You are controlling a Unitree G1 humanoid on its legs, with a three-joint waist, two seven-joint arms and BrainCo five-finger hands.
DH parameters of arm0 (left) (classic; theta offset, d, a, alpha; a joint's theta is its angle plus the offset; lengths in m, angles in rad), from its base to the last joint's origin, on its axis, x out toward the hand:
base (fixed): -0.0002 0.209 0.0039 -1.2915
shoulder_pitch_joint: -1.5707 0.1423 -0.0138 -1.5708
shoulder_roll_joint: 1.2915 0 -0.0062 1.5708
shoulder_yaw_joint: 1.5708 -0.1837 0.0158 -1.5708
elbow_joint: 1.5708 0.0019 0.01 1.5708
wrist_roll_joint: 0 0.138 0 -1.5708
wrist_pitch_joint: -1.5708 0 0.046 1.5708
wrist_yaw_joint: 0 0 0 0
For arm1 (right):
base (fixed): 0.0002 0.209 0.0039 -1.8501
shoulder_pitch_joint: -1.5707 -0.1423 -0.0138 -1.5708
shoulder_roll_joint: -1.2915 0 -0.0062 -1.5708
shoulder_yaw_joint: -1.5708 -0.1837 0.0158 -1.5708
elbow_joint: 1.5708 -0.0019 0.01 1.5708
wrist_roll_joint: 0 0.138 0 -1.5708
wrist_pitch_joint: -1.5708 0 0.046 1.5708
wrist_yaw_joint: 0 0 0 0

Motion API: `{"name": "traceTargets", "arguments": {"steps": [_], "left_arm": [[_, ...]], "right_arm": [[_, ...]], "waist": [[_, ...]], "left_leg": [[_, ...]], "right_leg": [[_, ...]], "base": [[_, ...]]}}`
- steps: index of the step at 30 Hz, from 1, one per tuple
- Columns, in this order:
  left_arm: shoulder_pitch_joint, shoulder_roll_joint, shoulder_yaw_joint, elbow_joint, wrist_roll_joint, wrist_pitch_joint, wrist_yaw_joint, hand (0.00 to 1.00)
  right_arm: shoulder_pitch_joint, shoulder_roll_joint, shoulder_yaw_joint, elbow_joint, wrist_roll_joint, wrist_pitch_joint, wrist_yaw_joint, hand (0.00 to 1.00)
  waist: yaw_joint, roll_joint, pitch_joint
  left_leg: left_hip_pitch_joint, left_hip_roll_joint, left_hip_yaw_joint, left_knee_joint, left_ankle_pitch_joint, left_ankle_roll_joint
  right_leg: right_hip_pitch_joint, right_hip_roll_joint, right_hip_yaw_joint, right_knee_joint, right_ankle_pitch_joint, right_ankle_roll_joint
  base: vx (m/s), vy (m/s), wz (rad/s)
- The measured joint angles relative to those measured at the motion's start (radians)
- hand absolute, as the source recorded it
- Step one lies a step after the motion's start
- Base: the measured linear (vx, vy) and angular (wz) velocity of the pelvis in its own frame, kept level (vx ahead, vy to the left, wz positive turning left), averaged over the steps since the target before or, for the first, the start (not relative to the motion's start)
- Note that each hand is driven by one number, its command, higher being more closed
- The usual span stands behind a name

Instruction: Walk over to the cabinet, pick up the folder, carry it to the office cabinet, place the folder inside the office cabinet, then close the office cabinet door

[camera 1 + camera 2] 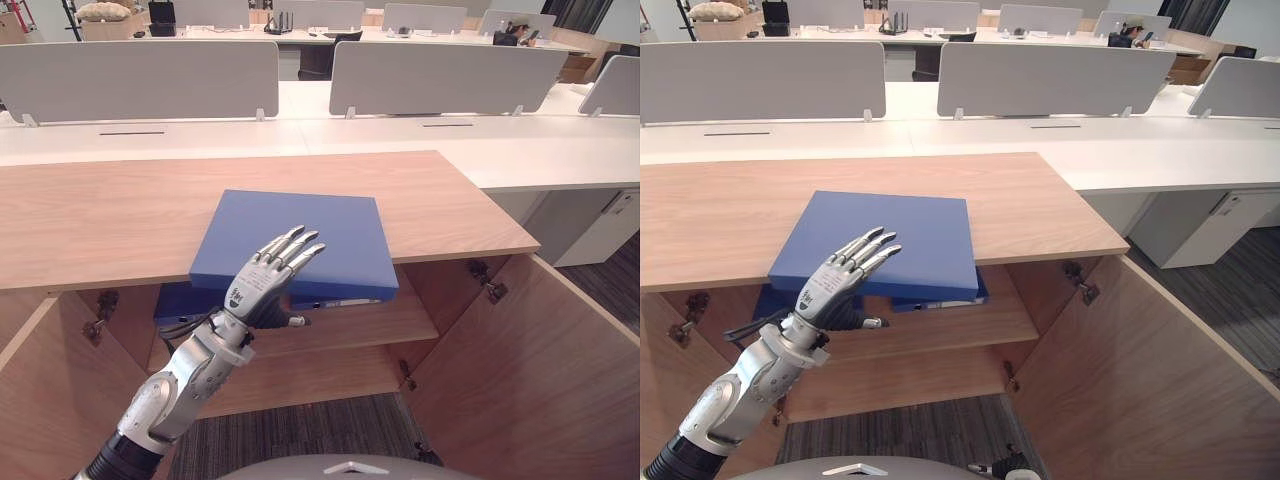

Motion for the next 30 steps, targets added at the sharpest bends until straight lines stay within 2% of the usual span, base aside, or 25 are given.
{"name": "traceTargets", "arguments": {"steps": [8,16,30], "left_arm": [[0.028,-0.022,0.014,0.012,0.069,0.027,0.022,0.0],[0.028,-0.026,0.076,0.016,0.133,0.059,0.048,0.0],[0.009,-0.013,0.08,0.032,0.21,0.074,0.066,0.0]], "right_arm": [[0.002,0.0,0.0,0.0,0.0,0.0,0.0,0.0],[0.001,0.0,-0.001,0.0,0.0,0.0,0.0,0.0],[0.001,0.0,-0.008,-0.001,0.005,0.0,0.001,0.0]], "waist": [[-0.003,0.001,0.001],[-0.006,0.002,0.001],[-0.015,0.004,-0.001]], "left_leg": [[-0.002,-0.001,-0.005,0.0,-0.002,0.0],[-0.003,-0.001,-0.004,0.0,-0.002,0.0],[-0.012,-0.003,-0.003,0.0,-0.002,0.0]], "right_leg": [[0.012,0.0,-0.011,-0.021,0.007,0.003],[0.014,-0.001,-0.012,-0.029,0.014,0.008],[0.014,0.0,-0.011,-0.044,0.028,0.002]], "base": [[0.0,-0.006,0.03],[0.0,0.0,0.0],[0.0,0.0,0.0]]}}
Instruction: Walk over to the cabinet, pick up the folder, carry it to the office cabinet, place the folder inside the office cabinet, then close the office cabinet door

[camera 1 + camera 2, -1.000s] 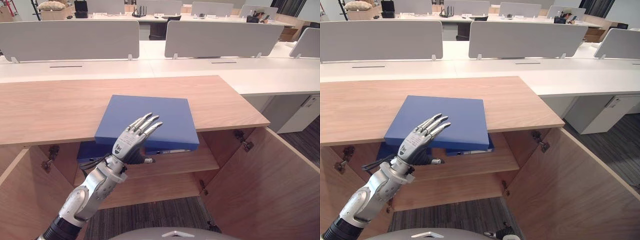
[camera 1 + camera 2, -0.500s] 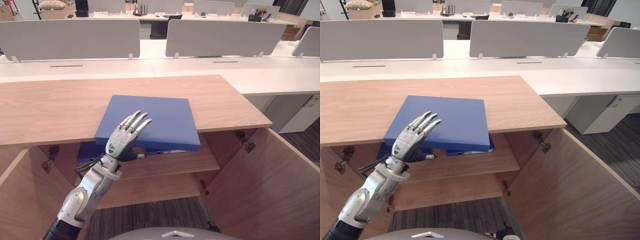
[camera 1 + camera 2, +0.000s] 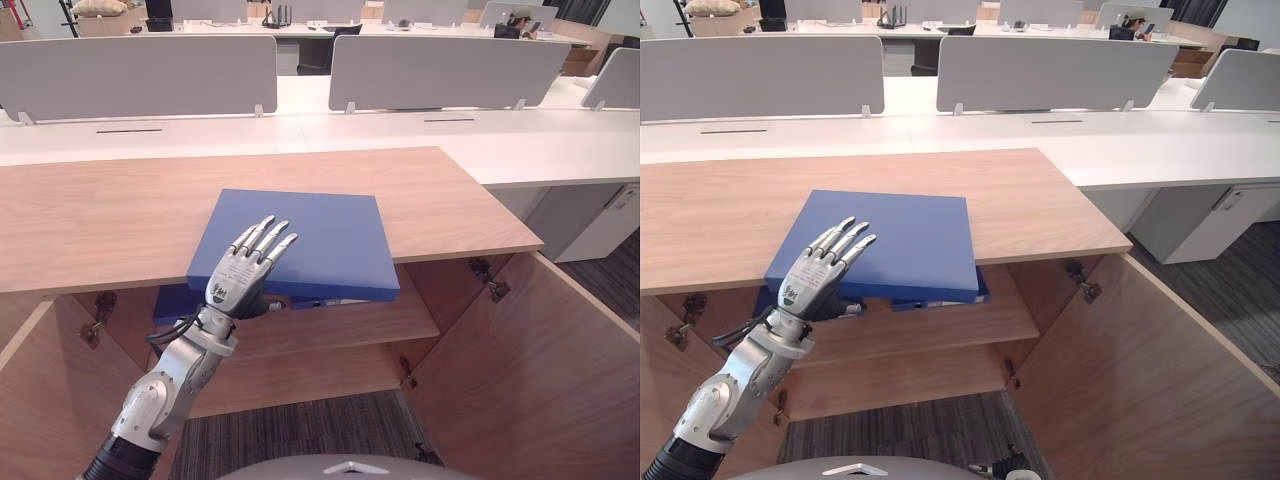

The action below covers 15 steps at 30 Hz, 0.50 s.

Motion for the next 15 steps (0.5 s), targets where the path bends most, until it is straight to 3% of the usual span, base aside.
{"name": "traceTargets", "arguments": {"steps": [4,5,15], "left_arm": [[-0.009,0.001,0.001,0.02,0.008,0.003,-0.001,0.0],[-0.009,0.004,0.001,0.021,0.011,0.003,-0.001,1.0],[-0.064,0.042,0.003,0.06,0.04,0.003,0.005,1.0]], "right_arm": [[0.0,0.0,-0.001,-0.001,0.001,0.0,0.0,0.0],[0.0,0.0,-0.002,-0.003,0.001,0.0,0.0,0.0],[0.005,0.0,-0.014,-0.009,0.009,0.0,0.0,0.0]], "waist": [[-0.006,0.001,0.0],[-0.008,0.001,0.0],[-0.01,0.001,0.0]], "left_leg": [[0.0,0.0,0.001,0.0,0.0,0.0],[0.0,0.0,0.002,0.0,0.0,0.0],[0.001,0.001,0.008,0.0,0.0,0.0]], "right_leg": [[0.0,0.0,0.001,-0.001,0.001,-0.001],[0.0,0.0,0.002,-0.001,0.001,-0.001],[-0.001,0.001,0.008,-0.004,0.001,-0.001]], "base": [[0.0,0.0,0.0],[0.0,0.0,0.0],[0.0,-0.002,0.0]]}}
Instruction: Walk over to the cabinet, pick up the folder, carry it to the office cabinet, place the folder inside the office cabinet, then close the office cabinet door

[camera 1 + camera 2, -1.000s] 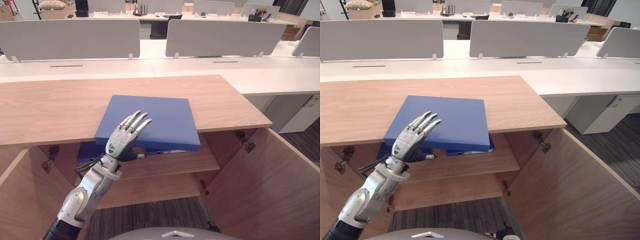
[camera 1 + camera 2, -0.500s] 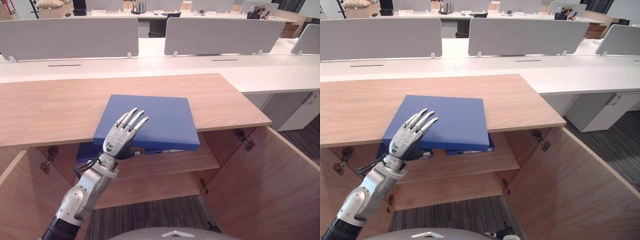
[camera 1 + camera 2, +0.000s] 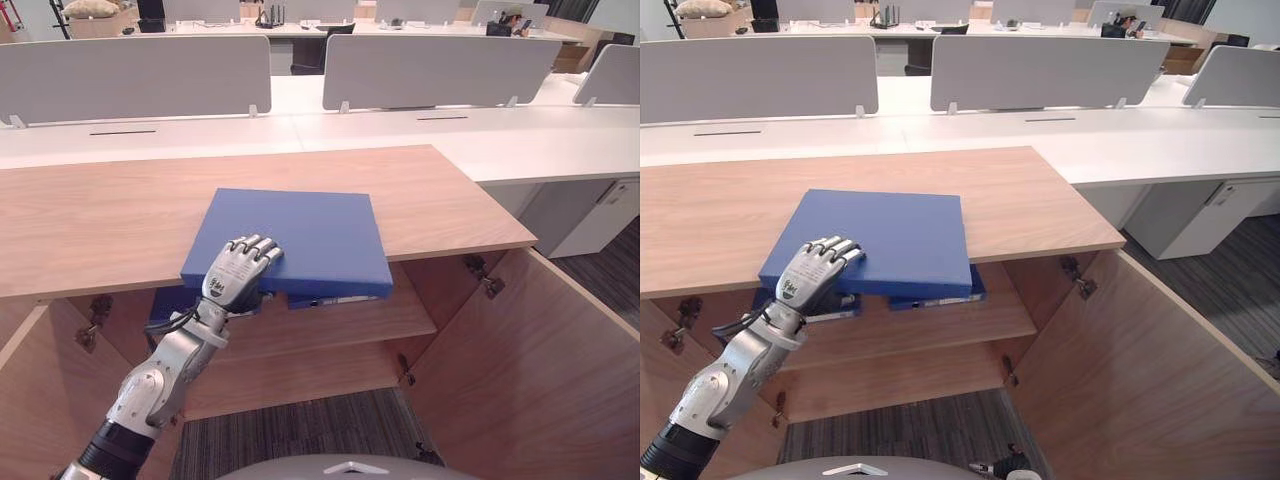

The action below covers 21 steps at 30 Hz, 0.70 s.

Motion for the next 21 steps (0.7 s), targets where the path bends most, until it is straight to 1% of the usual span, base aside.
{"name": "traceTargets", "arguments": {"steps": [5,11,14,17,18,19,20,21], "left_arm": [[-0.047,0.0,0.031,-0.001,0.015,0.0,0.018,1.0],[-0.052,0.0,0.06,-0.009,0.017,0.004,0.033,1.0],[-0.049,-0.009,0.079,-0.011,0.016,0.014,0.039,1.0],[-0.038,-0.047,0.104,-0.033,0.015,0.03,0.045,1.0],[-0.018,-0.078,0.12,-0.076,0.002,0.039,0.057,1.0],[-0.013,-0.085,0.123,-0.086,-0.003,0.04,0.061,1.0],[0.007,-0.116,0.135,-0.127,-0.018,0.044,0.071,1.0],[0.02,-0.151,0.141,-0.162,-0.041,0.046,0.082,1.0]], "right_arm": [[0.0,0.0,-0.001,-0.001,0.0,0.0,0.0,0.0],[0.004,0.0,-0.008,-0.007,0.001,0.001,0.0,0.0],[0.017,0.0,-0.007,-0.028,0.001,0.001,0.0,0.0],[0.02,0.001,-0.004,-0.029,0.003,0.0,-0.002,0.0],[0.021,0.003,-0.003,-0.03,0.022,-0.001,-0.005,0.0],[0.021,0.004,-0.001,-0.03,0.024,-0.001,-0.005,0.0],[0.023,0.005,0.001,-0.034,0.033,-0.001,-0.009,0.0],[0.032,0.009,0.003,-0.053,0.041,0.0,-0.013,0.0]], "waist": [[-0.001,0.003,-0.001],[-0.004,0.004,-0.003],[-0.002,0.004,-0.003],[-0.001,0.001,-0.006],[0.0,-0.001,-0.009],[0.0,-0.002,-0.01],[0.002,-0.005,-0.012],[0.004,-0.008,-0.013]], "left_leg": [[0.007,0.001,0.01,0.0,-0.002,-0.001],[0.009,0.0,0.015,0.0,-0.005,0.001],[0.008,0.0,0.014,0.0,-0.005,0.001],[-0.002,0.001,0.014,0.0,-0.006,0.0],[-0.014,0.001,0.014,0.0,-0.007,0.0],[-0.016,0.001,0.014,0.0,-0.007,0.0],[-0.024,0.002,0.014,0.0,-0.007,0.0],[-0.025,0.003,0.014,0.0,-0.007,-0.001]], "right_leg": [[0.0,0.001,0.013,0.0,0.0,0.0],[0.0,0.0,0.015,0.0,0.0,0.0],[0.0,0.0,0.014,-0.002,0.0,0.0],[-0.01,-0.001,0.019,0.001,-0.001,0.001],[-0.026,-0.001,0.022,0.01,-0.003,0.004],[-0.029,-0.001,0.022,0.011,-0.003,0.005],[-0.04,0.0,0.025,0.019,0.002,0.012],[-0.041,0.0,0.026,0.022,0.0,0.012]], "base": [[0.0,-0.001,-0.06],[-0.01,-0.004,-0.03],[0.0,0.0,0.0],[0.0,0.0,0.0],[0.0,0.0,0.0],[0.0,0.0,0.0],[0.0,0.0,0.0],[0.0,0.0,0.0]]}}
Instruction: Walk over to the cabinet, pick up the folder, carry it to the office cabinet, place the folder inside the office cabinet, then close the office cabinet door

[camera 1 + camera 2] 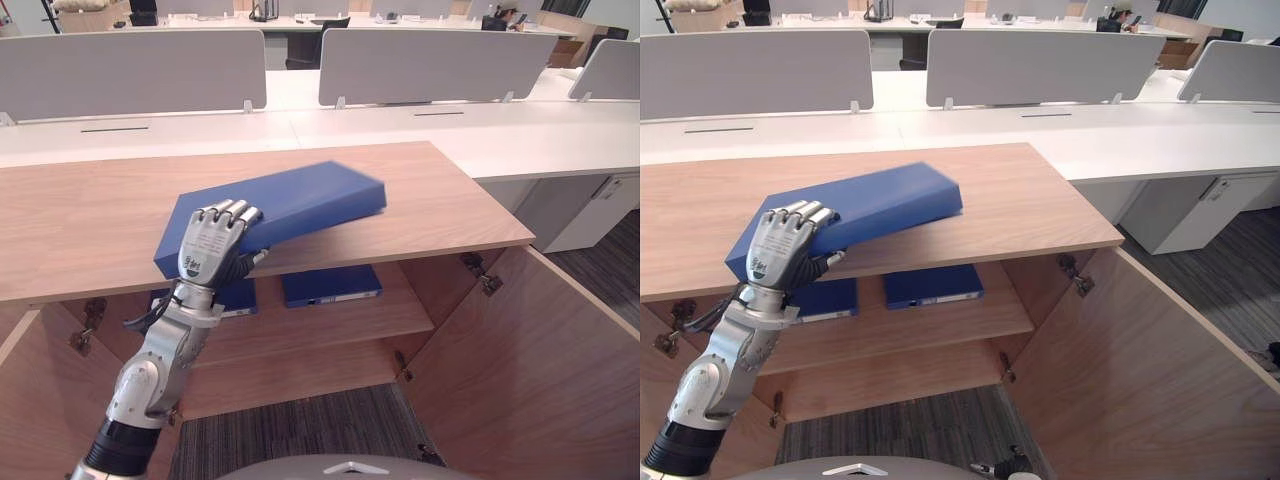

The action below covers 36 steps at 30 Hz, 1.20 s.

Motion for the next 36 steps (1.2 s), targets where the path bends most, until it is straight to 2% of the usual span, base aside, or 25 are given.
{"name": "traceTargets", "arguments": {"steps": [3,9,16,19,21,27,32,36], "left_arm": [[0.027,-0.063,0.011,-0.052,-0.071,0.002,0.03,1.0],[0.109,-0.231,0.054,-0.152,-0.239,0.006,0.127,1.0],[0.193,-0.327,0.092,-0.257,-0.392,-0.001,0.218,1.0],[0.216,-0.345,0.088,-0.282,-0.421,-0.003,0.219,1.0],[0.217,-0.356,0.086,-0.287,-0.456,-0.015,0.224,1.0],[0.221,-0.366,0.059,-0.344,-0.529,-0.04,0.239,1.0],[0.221,-0.364,-0.008,-0.351,-0.619,-0.088,0.205,1.0],[0.215,-0.36,-0.062,-0.348,-0.698,-0.115,0.155,1.0]], "right_arm": [[0.036,0.021,0.001,-0.097,0.003,-0.003,-0.029,0.0],[0.13,0.113,-0.002,-0.521,0.065,-0.049,-0.083,0.0],[0.208,0.145,-0.001,-0.911,0.081,-0.123,-0.113,0.0],[0.217,0.146,0.001,-1.063,0.08,-0.148,-0.133,0.0],[0.225,0.148,0.002,-1.2,0.08,-0.181,-0.146,0.0],[0.222,0.147,0.019,-1.436,0.111,-0.258,-0.143,0.0],[0.179,0.14,0.06,-1.517,0.153,-0.301,-0.134,0.0],[0.083,0.129,0.108,-1.519,0.244,-0.324,-0.068,0.0]], "waist": [[0.003,-0.006,-0.005],[0.002,-0.011,-0.006],[-0.001,-0.014,-0.004],[-0.003,-0.013,0.0],[-0.004,-0.011,0.003],[-0.008,-0.006,0.025],[-0.009,-0.005,0.025],[-0.008,-0.005,0.025]], "left_leg": [[-0.001,0.003,0.002,0.001,-0.002,-0.002],[-0.016,0.002,0.015,0.0,-0.004,0.004],[-0.021,0.003,0.026,0.0,-0.003,0.004],[-0.021,0.004,0.035,0.005,-0.005,0.004],[-0.024,0.004,0.041,0.006,-0.007,0.004],[-0.033,0.004,0.055,0.006,-0.01,0.006],[-0.036,0.004,0.064,0.006,-0.014,0.006],[-0.039,0.003,0.067,0.006,-0.014,0.007]], "right_leg": [[-0.001,0.001,0.004,0.002,-0.001,-0.001],[-0.036,0.004,0.019,0.022,-0.004,0.002],[-0.049,0.006,0.026,0.022,-0.003,0.004],[-0.054,0.007,0.04,0.021,-0.002,0.005],[-0.06,0.008,0.046,0.021,-0.001,0.005],[-0.07,0.009,0.055,0.018,0.006,0.007],[-0.079,0.01,0.068,0.019,0.007,0.009],[-0.083,0.01,0.071,0.019,0.009,0.009]], "base": [[0.02,-0.014,-0.02],[-0.05,-0.021,-0.06],[0.0,-0.005,-0.03],[0.0,-0.012,-0.11],[0.0,-0.011,-0.08],[-0.01,-0.016,-0.07],[-0.01,-0.013,-0.06],[-0.01,-0.008,-0.02]]}}
